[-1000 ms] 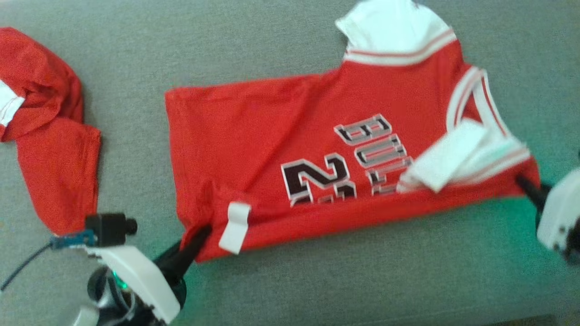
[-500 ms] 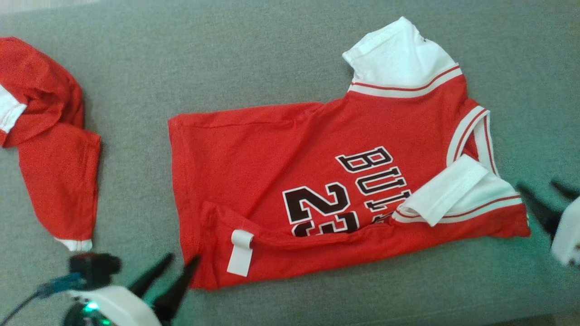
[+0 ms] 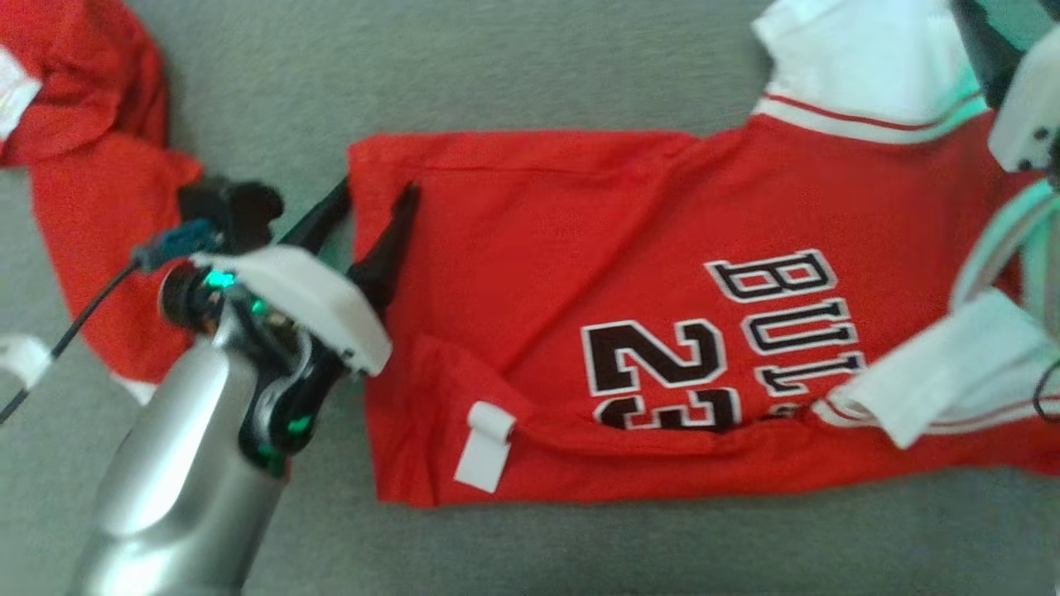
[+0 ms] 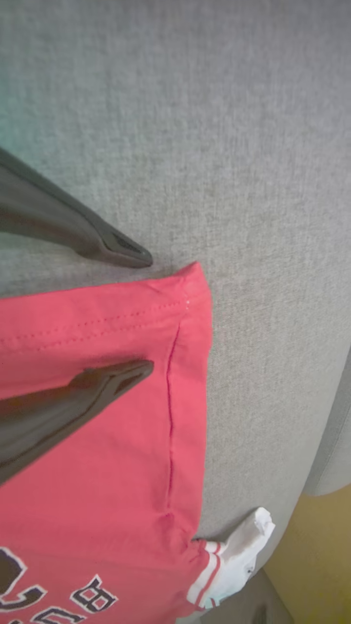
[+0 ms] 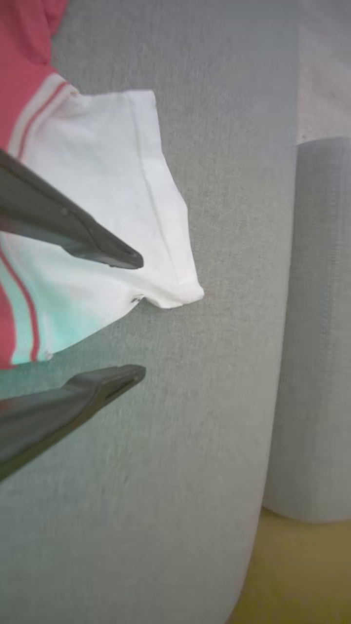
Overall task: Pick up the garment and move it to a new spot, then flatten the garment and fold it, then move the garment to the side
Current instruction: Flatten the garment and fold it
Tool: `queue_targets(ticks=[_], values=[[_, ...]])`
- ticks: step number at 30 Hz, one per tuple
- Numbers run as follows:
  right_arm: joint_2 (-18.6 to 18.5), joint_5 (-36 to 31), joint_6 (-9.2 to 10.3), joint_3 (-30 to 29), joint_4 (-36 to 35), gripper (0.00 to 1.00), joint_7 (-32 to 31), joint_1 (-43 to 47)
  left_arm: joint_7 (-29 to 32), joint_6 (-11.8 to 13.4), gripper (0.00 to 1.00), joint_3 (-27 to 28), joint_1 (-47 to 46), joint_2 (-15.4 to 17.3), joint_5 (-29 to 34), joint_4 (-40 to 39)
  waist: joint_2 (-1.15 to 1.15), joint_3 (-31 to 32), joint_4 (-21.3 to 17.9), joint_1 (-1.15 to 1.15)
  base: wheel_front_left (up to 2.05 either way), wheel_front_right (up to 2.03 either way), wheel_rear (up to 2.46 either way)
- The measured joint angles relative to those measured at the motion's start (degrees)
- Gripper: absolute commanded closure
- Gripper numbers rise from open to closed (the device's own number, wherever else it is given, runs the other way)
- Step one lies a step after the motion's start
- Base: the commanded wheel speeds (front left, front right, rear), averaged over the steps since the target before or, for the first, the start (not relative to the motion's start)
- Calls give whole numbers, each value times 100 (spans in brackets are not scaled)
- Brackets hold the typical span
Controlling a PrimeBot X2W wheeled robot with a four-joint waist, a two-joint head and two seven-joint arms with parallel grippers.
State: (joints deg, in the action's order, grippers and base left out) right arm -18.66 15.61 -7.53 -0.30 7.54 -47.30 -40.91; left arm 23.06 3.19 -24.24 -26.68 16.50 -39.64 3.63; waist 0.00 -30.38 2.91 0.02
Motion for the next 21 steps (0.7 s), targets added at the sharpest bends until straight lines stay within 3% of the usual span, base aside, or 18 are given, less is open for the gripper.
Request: queue_targets(ticks=[5,16,17,18,19,21], values=[[23,-256,0,164,964,0,313,-347,-185,-178,0,-185,-515,-269,138,461,0,-246,332,-1,0,0,0],[42,-25,0,412,1451,0,530,-810,-113,-530,0,-148,-663,-289,-182,593,0,-344,324,-3,0,0,0],[43,56,0,447,1472,21,528,-823,-77,-569,0,-149,-677,-278,-215,590,0,-342,305,-3,0,0,0],[49,151,0,497,1482,100,526,-842,-54,-581,56,-153,-693,-259,-224,590,0,-336,285,-3,0,0,0],[65,248,0,546,1490,100,519,-857,-24,-620,100,-153,-703,-255,-225,590,0,-329,263,-3,0,0,0],[94,378,0,659,1493,100,610,-878,8,-633,100,-152,-709,-235,-260,573,0,-314,213,-2,0,0,0]])
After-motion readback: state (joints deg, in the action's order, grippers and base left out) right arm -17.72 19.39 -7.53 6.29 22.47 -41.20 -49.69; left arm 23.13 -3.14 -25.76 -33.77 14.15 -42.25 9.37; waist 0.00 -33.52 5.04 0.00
